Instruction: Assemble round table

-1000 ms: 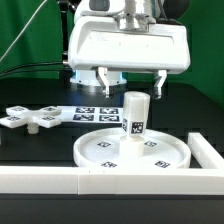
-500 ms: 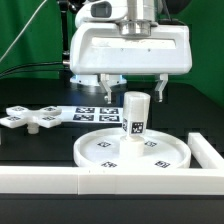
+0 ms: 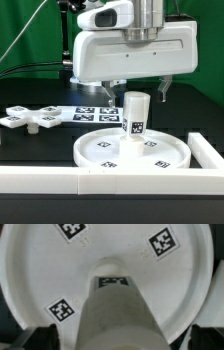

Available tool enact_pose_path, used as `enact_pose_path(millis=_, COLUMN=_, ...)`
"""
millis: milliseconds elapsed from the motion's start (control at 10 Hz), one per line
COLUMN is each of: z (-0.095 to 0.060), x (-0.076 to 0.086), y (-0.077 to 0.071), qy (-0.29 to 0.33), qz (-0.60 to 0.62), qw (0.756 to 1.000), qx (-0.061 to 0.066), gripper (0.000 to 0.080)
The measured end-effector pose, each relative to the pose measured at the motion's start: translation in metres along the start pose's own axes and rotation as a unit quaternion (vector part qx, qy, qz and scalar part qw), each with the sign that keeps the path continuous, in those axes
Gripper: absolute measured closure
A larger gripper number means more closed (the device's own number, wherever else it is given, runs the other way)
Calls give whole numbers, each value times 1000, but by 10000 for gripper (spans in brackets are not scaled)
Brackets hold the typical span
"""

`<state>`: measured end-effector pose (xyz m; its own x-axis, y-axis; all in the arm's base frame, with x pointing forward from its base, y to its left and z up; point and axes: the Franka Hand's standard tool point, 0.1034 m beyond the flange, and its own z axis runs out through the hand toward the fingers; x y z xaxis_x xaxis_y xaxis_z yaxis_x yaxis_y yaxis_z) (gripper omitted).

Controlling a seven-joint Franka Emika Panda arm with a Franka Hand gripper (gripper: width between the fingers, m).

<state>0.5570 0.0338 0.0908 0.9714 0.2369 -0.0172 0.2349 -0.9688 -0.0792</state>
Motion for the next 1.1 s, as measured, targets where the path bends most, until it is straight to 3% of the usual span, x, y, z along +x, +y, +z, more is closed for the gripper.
enact_pose_path(millis=500, z=2, x=3, y=9, qy=16, qz=-4, qw=1000, qx=-5, gripper=151)
enact_pose_path(millis=600, z=2, x=3, y=9, qy=16, qz=-4, qw=1000, qx=-4, gripper=277)
enact_pose_path(millis=700, z=2, x=3, y=9, qy=16, qz=-4, qw=1000, qx=-4, gripper=277)
enact_pose_path(millis=800, z=2, x=3, y=9, qy=16, qz=3, qw=1000, qx=-4, gripper=396)
enact_pose_path(millis=1100, z=2, x=3, y=8, qy=16, qz=57, qw=998, qx=-1, gripper=393)
